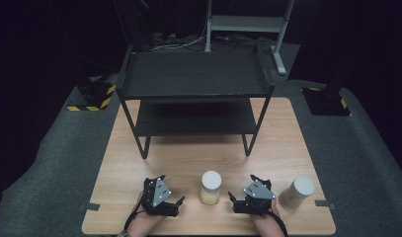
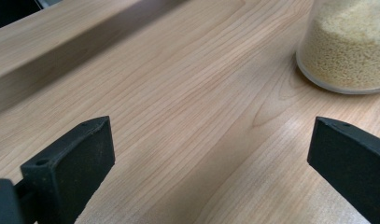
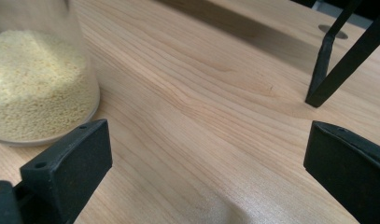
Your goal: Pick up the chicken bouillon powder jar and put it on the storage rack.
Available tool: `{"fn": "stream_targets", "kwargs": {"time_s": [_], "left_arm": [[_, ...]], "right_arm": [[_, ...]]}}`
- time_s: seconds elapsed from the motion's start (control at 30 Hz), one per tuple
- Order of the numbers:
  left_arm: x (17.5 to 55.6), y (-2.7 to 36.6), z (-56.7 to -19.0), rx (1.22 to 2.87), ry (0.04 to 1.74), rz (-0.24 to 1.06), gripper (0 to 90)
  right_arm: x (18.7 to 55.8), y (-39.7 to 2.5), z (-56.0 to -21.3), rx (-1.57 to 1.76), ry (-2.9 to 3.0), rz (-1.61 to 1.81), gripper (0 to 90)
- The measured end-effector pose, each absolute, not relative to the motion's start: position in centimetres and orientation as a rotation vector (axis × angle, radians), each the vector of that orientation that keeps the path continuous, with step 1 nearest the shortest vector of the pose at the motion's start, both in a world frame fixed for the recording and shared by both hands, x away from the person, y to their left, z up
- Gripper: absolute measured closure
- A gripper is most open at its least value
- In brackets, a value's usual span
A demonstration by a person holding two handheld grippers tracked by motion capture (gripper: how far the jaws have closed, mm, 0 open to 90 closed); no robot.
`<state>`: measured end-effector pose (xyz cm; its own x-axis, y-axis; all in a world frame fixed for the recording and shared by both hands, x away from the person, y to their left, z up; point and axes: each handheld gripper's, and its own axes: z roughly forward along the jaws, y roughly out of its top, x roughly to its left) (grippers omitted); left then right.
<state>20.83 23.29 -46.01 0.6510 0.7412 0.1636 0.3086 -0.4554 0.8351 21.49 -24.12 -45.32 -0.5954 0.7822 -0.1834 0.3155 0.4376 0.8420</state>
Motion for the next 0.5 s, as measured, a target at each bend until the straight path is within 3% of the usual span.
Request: {"fn": "stream_targets", "kwargs": {"time_s": [0.5], "left_arm": [[20.54,23.28,-46.13,2.037,0.808,0.682,0.9]], "right_arm": [[21.6,-24.12,-45.19,0.925,2.136,1.065,0.4]]}}
